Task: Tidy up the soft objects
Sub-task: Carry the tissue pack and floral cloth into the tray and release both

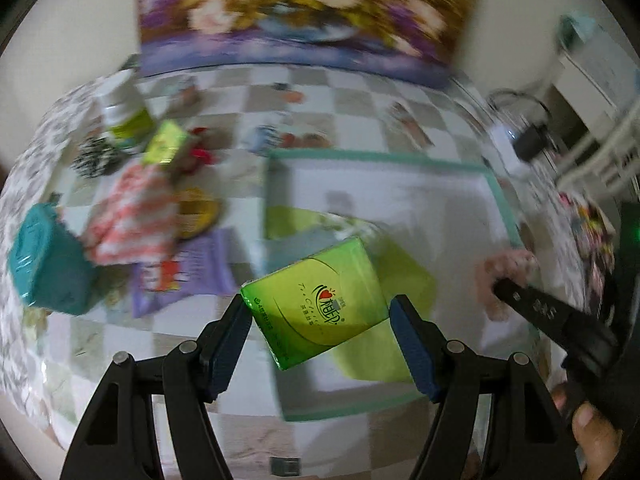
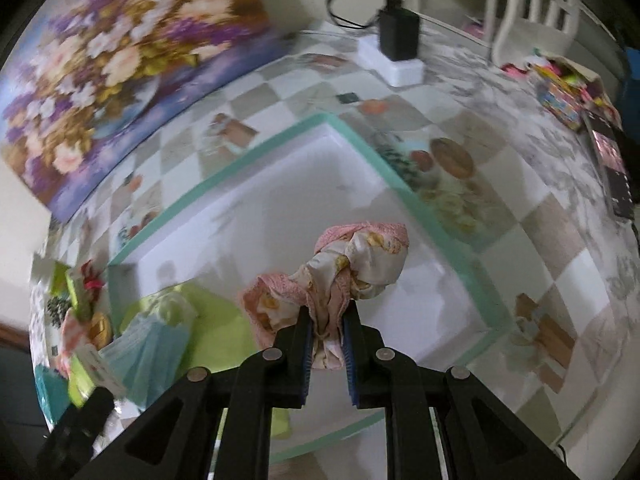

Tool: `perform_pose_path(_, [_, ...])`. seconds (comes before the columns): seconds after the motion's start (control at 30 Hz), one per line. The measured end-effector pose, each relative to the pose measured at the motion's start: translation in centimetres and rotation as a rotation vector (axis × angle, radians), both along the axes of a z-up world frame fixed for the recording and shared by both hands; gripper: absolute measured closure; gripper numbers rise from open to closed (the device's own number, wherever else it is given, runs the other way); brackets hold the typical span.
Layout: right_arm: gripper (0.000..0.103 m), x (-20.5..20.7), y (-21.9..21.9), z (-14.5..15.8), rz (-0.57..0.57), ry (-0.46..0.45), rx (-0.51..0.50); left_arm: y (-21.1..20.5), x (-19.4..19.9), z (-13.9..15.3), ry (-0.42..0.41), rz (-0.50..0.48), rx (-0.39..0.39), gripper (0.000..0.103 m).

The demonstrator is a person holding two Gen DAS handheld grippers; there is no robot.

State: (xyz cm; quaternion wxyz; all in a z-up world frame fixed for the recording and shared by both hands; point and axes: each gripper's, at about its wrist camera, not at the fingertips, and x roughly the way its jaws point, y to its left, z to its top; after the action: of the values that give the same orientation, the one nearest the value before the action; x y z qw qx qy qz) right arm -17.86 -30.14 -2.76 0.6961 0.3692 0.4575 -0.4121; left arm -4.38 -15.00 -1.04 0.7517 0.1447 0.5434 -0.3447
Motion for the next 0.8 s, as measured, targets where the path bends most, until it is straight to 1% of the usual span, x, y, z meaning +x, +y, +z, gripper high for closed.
perform_pose_path(0.1, [0.086,-0.4,-0.3,-0.3,-0.014,0.008,0.007,-1.2,-1.2,-0.3,-0.016,-0.051,0.006,0.030])
perform_pose_path(0.2, [0.085,-0.3,-0.3,-0.4,-0.016,0.016,0.005,-1.7,-1.6,-0.5,-0.002,-0.082,-0.005,0.030])
perform_pose_path(0.23, [0.084,-0.3,-0.4,-0.5,-0.014,0.018,0.002,-1.8,-1.6,-0.5,0.006,-0.084,-0.010,0.026])
perform_pose_path(0.27, [0.084,-0.2,-0.3,-0.5,-0.010,0.023,0.000,-1.7,-1.5,-0.5,0.011,-0.082,-0.015,0.019])
perform_pose_path(0.3, [0.081,-0.1,-0.3,-0.5,-0.007,0.027,-0.002,-1.6,-1.4,-0.5,0.008,-0.074,-0.018,0.015])
perform_pose_path(0.33, [0.075,0.0,-0.2,-0.5,-0.004,0.031,-0.004,-1.6,-1.3,-0.4,0.002,-0.067,-0.017,0.014])
perform_pose_path(0.37, [0.072,0.2,-0.2,-0.5,0.003,0.036,-0.005,-1.5,-1.2,-0.4,-0.004,-0.060,-0.015,0.014])
perform_pose_path(0.4, [0.066,0.3,-0.1,-0.5,0.008,0.039,-0.007,-1.4,-0.9,-0.4,-0.004,-0.051,-0.013,0.014])
perform_pose_path(0.43, [0.060,0.4,0.0,-0.5,0.013,0.041,-0.010,-1.2,-0.6,-0.4,0.003,-0.035,-0.013,0.014])
perform_pose_path(0.53, [0.053,0.6,0.2,-0.5,0.022,0.051,-0.019,-0.4,0.5,-0.5,0.016,0.025,-0.005,0.014])
perform_pose_path(0.6, [0.048,0.9,0.3,-0.6,0.032,0.063,-0.023,0.3,1.5,-0.5,0.003,0.079,0.012,0.014])
perform_pose_path(0.63, [0.045,1.2,0.6,-0.7,0.047,0.075,-0.026,0.7,2.0,-0.4,-0.004,0.109,0.020,0.014])
perform_pose_path(0.7, [0.044,1.9,1.1,-0.9,0.085,0.093,-0.037,1.4,3.0,-0.4,-0.016,0.159,0.035,0.014])
perform_pose_path(0.77, [0.039,2.8,1.9,-0.9,0.135,0.101,-0.049,2.2,3.9,-0.3,-0.022,0.205,0.044,0.013])
perform_pose_path(0.8, [0.034,3.3,2.3,-0.8,0.162,0.098,-0.057,2.7,4.4,-0.2,-0.023,0.229,0.046,0.012])
